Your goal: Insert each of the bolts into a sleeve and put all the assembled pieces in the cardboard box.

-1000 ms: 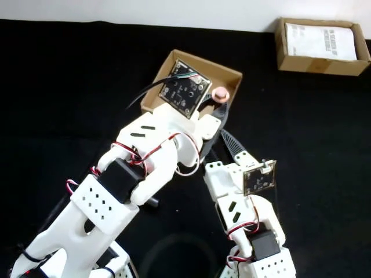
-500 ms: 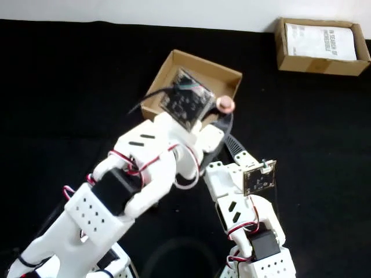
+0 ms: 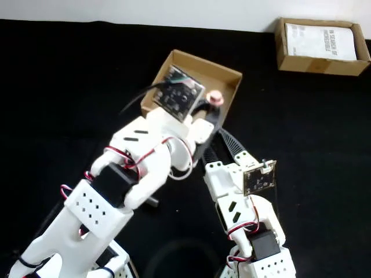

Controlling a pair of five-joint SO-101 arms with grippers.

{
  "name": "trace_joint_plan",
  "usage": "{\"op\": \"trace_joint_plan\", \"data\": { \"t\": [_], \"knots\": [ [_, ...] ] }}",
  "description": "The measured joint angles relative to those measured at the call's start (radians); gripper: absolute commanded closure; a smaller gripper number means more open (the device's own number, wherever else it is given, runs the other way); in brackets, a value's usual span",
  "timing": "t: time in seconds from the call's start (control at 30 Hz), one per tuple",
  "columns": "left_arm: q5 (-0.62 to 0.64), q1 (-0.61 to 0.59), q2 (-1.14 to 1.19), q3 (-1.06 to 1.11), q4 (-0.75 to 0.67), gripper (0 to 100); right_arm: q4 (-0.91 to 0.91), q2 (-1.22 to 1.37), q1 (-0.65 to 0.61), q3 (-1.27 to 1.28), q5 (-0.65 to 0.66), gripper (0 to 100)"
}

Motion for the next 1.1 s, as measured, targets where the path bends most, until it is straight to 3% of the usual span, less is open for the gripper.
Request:
{"op": "trace_joint_plan", "data": {
  "t": [1.1],
  "knots": [
    [0.038,0.009,0.061,-0.044,-0.061,99,0.000,0.000,0.000,0.000,0.000,99.1]
  ]
}}
